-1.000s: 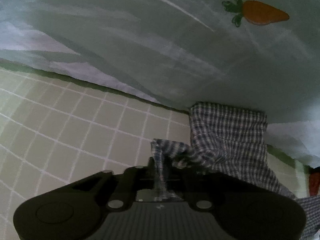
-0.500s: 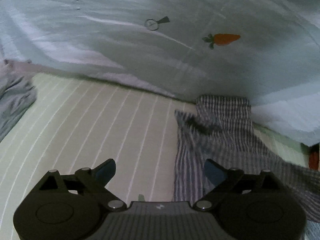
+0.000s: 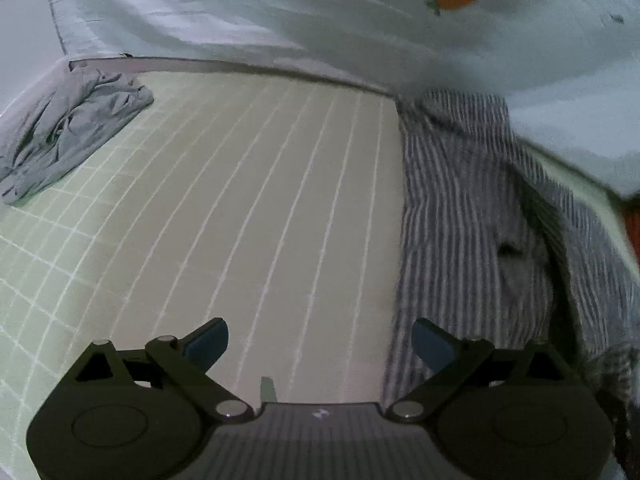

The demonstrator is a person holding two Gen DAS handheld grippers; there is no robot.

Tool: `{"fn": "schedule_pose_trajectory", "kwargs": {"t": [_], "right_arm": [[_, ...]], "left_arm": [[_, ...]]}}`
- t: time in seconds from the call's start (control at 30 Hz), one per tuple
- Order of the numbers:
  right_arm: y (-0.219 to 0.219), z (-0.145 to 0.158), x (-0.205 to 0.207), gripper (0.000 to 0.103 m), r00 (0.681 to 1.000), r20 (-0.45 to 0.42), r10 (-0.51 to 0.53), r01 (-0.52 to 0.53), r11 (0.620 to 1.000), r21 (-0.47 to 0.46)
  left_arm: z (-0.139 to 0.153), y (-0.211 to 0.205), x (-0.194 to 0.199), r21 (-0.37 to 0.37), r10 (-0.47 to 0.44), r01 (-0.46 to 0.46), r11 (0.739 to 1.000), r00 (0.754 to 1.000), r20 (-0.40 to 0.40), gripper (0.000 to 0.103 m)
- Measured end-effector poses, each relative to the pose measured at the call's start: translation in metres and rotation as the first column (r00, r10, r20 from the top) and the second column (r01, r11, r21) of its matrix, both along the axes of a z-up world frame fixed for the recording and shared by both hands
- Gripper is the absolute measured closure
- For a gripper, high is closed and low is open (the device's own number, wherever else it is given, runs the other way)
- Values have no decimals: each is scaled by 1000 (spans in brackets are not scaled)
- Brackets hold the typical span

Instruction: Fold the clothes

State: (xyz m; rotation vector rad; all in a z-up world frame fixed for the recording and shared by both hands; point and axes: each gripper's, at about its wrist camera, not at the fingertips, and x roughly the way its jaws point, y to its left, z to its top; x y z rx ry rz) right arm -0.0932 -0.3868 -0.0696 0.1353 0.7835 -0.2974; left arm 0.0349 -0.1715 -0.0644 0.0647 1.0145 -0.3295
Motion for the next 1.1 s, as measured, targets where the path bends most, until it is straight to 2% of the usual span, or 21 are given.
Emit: {"fn": "schedule_pose_trajectory", "kwargs": {"t": [0.1,0.27,0.37,0.4,0.47,0.6,0.7,0.87,0.97,1.03,1.1], "right_arm": [[12,-3,-6,78,997,-33,-68,70,995,64],[24,0,-21,64,978,-72,-195,201,975,89],[23,7,-37,47,951,-77,-298,306,945,118],[22,10,-44,43,944,-76,-321,328,937,124],[22,12,-55,30,938,-87,-336,344,933,109],[8,11,-68,25,916,-147,-373,382,924,34],[-14,7,-75,21,901,-171,-399,413,909,53],[-64,-4,-84,19,906,-190,-378,404,906,125],[-85,-10,-88,7,919,-206,-337,359,930,82],[-100,-14,-91,5,926,-212,-313,329,944,41],[-118,-17,-93,4,928,-226,-297,318,946,59]], "left_arm": [[-3,12,-7,8,-40,40,999,999,-12,5],[-9,17,-8,19,-102,103,995,994,-33,5],[-11,13,-11,1,-138,138,990,990,-37,5],[-12,9,-12,-3,-144,144,990,989,-41,5],[-12,1,-13,-12,-155,155,988,987,-47,5],[-6,-16,-23,-38,-175,174,984,984,-41,5],[3,-34,-29,-38,-179,178,983,984,-11,5],[9,-65,-49,-63,-105,106,992,994,16,5],[12,-81,-65,-79,-71,73,994,997,37,5],[12,-92,-75,-86,-38,42,995,998,45,5],[10,-102,-81,-93,-12,15,996,999,30,5]]}}
